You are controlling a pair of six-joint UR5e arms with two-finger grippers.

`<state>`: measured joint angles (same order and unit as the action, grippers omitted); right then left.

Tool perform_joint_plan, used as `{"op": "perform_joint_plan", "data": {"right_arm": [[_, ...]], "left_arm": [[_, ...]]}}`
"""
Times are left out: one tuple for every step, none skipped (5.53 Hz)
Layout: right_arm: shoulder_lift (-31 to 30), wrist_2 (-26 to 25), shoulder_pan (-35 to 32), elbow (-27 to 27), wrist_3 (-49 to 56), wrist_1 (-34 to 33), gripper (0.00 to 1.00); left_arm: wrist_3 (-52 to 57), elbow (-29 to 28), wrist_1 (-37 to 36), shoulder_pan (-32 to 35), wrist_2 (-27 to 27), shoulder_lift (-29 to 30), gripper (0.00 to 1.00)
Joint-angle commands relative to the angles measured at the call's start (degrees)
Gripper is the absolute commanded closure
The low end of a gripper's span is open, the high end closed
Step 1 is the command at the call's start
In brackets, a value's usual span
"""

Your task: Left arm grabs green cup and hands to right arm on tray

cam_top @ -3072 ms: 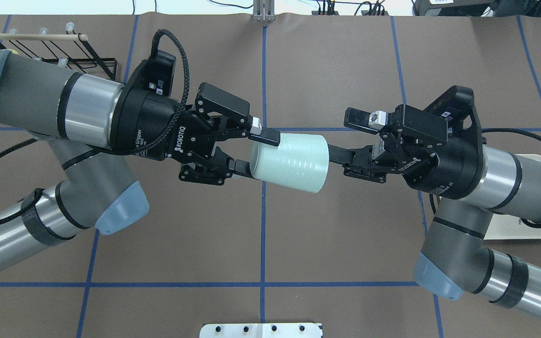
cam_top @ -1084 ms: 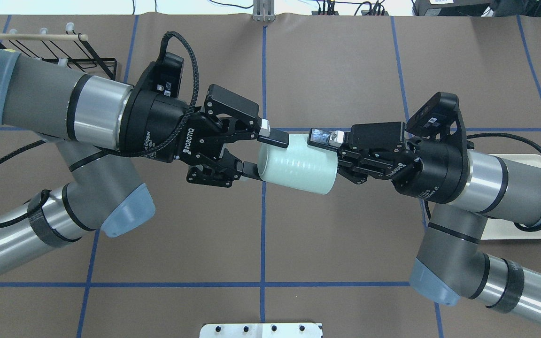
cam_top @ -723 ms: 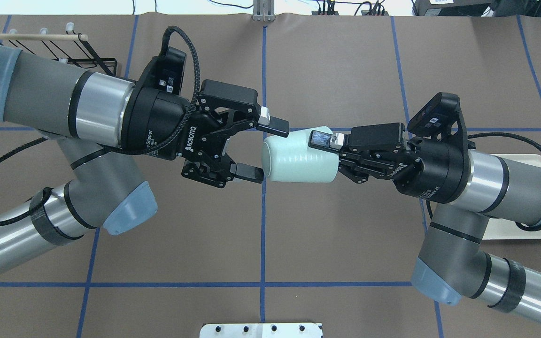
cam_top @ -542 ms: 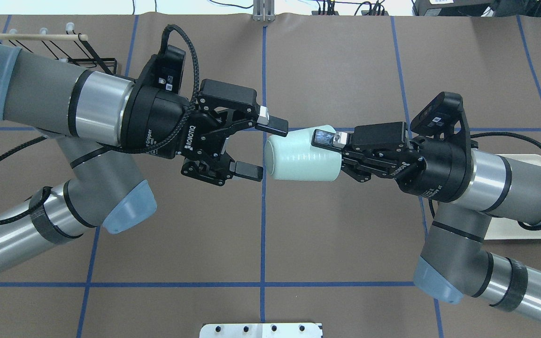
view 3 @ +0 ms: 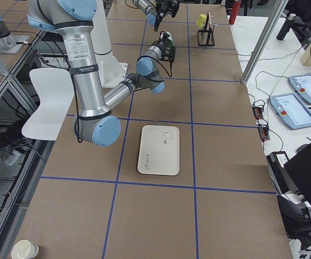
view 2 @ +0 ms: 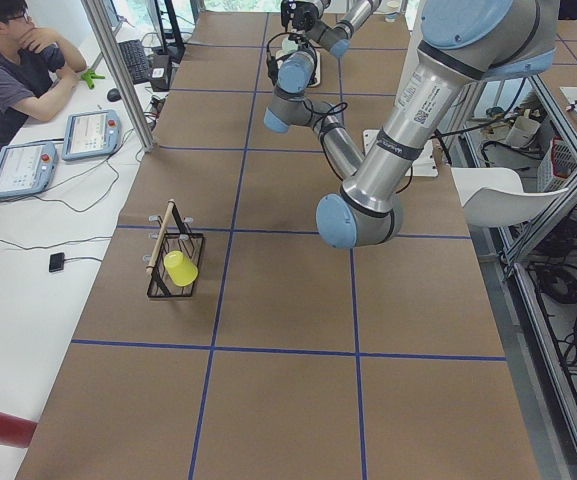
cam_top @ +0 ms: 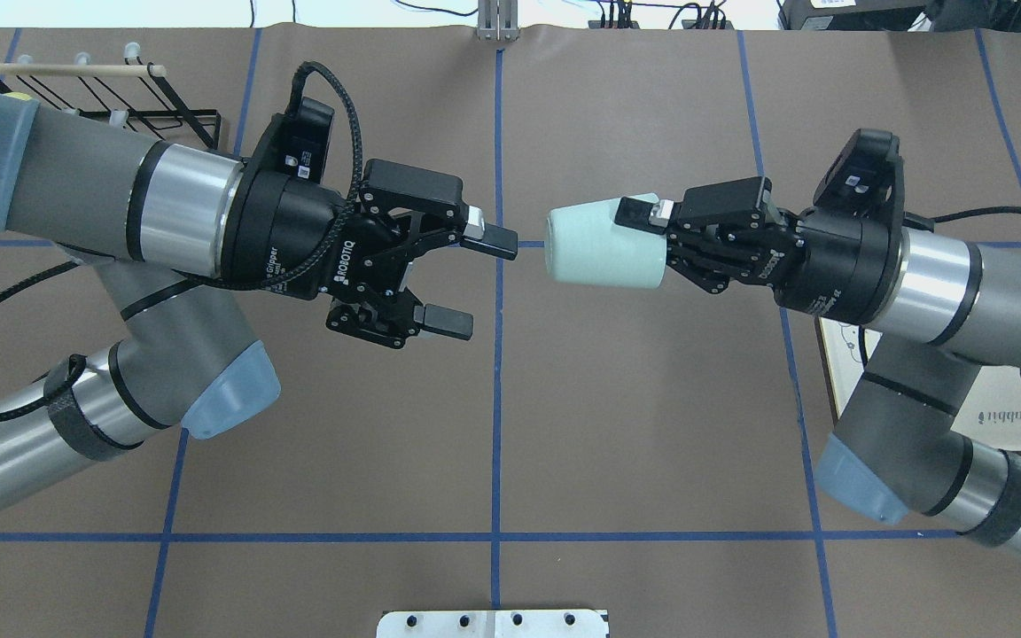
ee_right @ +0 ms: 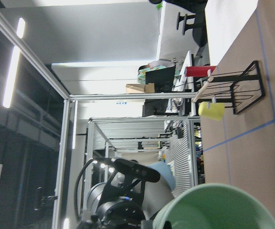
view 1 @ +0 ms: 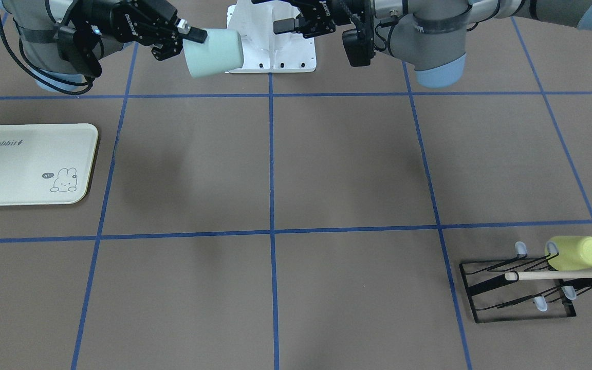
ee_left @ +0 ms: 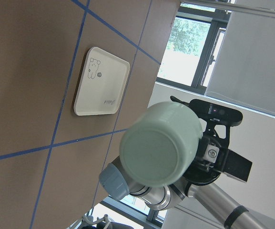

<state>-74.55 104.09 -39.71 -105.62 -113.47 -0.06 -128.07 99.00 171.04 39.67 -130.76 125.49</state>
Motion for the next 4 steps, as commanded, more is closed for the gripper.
{"op": "perform_joint_plan", "data": {"right_arm": [[2.47, 20.43, -13.04, -0.29, 2.53, -21.11, 1.0], [3.27, 26.2, -17.2, -1.07, 7.25, -32.69, 1.0], [4.75, 31.13, -20.28, -1.51, 13.39, -46.21, 1.0], [5.03, 32.13, -21.79, -3.43, 19.63, -56.26, 1.0]], "left_arm": [[1.14, -0.3, -2.79, 1.19, -2.63, -0.16, 0.0], [6.64, -0.12, -10.3, 3.12, -7.79, -0.07, 0.0], [11.48, 0.23, -19.16, 6.27, -10.54, -0.07, 0.0], [16.75, 0.58, -28.3, 8.47, -11.01, -0.16, 0.0]]}}
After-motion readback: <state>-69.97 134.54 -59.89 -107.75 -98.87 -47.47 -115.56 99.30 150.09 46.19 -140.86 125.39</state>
